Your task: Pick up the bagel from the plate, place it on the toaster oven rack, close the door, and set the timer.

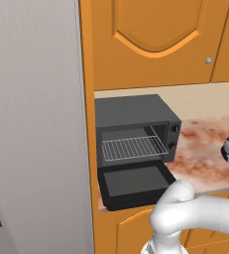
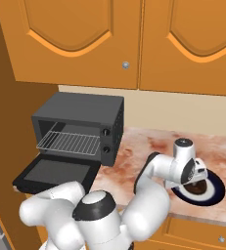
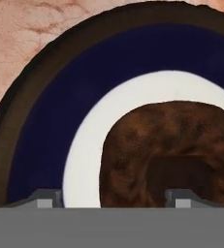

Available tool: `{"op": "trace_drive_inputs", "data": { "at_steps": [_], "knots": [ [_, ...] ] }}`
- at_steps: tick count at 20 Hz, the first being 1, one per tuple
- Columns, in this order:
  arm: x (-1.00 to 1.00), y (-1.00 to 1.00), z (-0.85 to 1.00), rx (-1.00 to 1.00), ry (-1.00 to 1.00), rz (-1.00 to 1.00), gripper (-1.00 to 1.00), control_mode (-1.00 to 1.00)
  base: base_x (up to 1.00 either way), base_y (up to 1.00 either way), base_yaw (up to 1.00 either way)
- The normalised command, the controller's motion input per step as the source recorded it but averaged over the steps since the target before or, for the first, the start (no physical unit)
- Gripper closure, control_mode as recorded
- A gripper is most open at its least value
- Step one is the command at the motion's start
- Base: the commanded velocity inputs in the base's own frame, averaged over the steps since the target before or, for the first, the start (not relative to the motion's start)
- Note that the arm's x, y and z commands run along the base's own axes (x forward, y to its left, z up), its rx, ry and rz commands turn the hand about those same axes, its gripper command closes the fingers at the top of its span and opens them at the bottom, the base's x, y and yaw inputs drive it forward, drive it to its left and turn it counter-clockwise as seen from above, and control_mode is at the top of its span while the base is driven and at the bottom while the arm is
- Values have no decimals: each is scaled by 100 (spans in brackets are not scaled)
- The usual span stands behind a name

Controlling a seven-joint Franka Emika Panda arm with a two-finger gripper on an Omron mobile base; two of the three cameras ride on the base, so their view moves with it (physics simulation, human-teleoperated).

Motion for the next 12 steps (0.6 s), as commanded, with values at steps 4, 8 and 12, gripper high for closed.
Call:
{"op": "trace_drive_inputs", "data": {
  "at_steps": [4, 8, 12],
  "knots": [
    [0, 0, -16, 1, 12, 8, 100, -100, 0, 0, 0],
    [-20, 0, 1, 6, 6, 6, 100, -100, 0, 0, 0],
    [-45, 0, 24, 7, 0, 5, 100, -100, 0, 0, 0]
  ]
}}
